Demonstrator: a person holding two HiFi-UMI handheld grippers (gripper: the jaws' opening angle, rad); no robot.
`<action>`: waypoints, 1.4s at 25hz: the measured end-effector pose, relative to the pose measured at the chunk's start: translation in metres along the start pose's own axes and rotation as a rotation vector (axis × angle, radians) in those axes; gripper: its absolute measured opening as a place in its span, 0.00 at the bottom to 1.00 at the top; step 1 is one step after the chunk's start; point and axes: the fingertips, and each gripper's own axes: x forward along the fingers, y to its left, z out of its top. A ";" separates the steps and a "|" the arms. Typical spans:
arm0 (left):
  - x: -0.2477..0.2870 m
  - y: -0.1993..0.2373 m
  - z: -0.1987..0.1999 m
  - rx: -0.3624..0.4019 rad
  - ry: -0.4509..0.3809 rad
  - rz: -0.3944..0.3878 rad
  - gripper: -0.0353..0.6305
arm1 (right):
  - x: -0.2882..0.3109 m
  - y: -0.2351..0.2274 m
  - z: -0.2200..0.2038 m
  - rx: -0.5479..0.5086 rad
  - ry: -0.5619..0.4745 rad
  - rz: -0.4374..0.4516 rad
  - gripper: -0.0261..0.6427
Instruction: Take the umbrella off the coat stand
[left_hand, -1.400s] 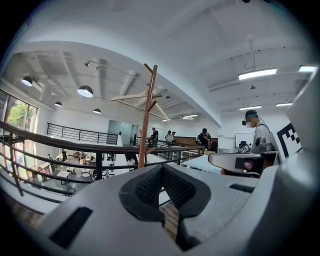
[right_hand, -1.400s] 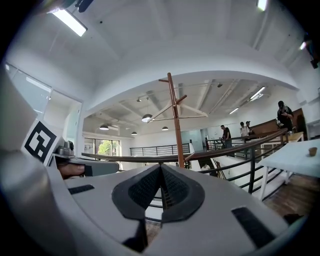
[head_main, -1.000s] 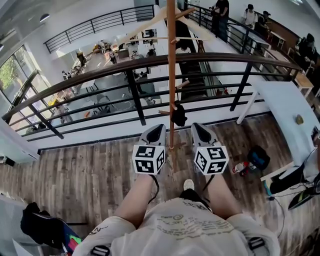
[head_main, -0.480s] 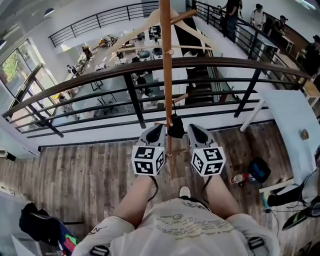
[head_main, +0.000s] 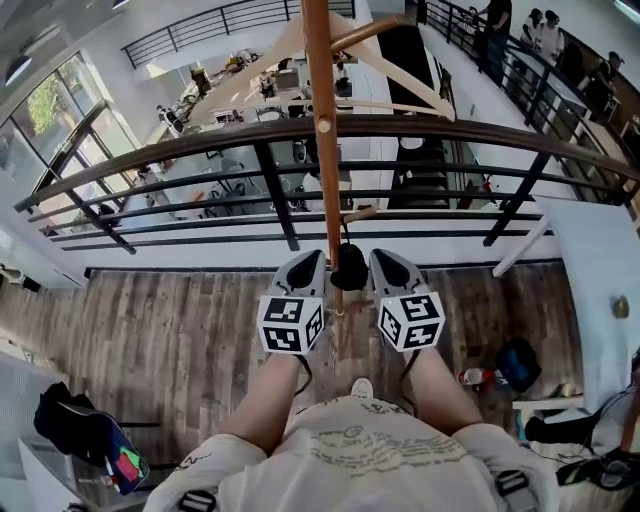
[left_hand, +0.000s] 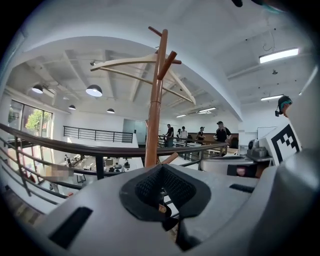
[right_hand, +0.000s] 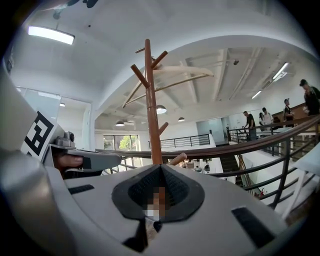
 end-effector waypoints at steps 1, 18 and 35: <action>0.006 0.000 0.000 -0.004 0.001 0.013 0.06 | 0.005 -0.005 -0.001 0.001 0.007 0.016 0.04; 0.029 0.049 -0.006 -0.036 0.032 0.089 0.06 | 0.077 -0.005 -0.027 -0.021 0.070 0.101 0.05; 0.036 0.079 -0.013 -0.049 0.041 0.127 0.06 | 0.129 -0.009 -0.071 -0.114 0.191 0.067 0.14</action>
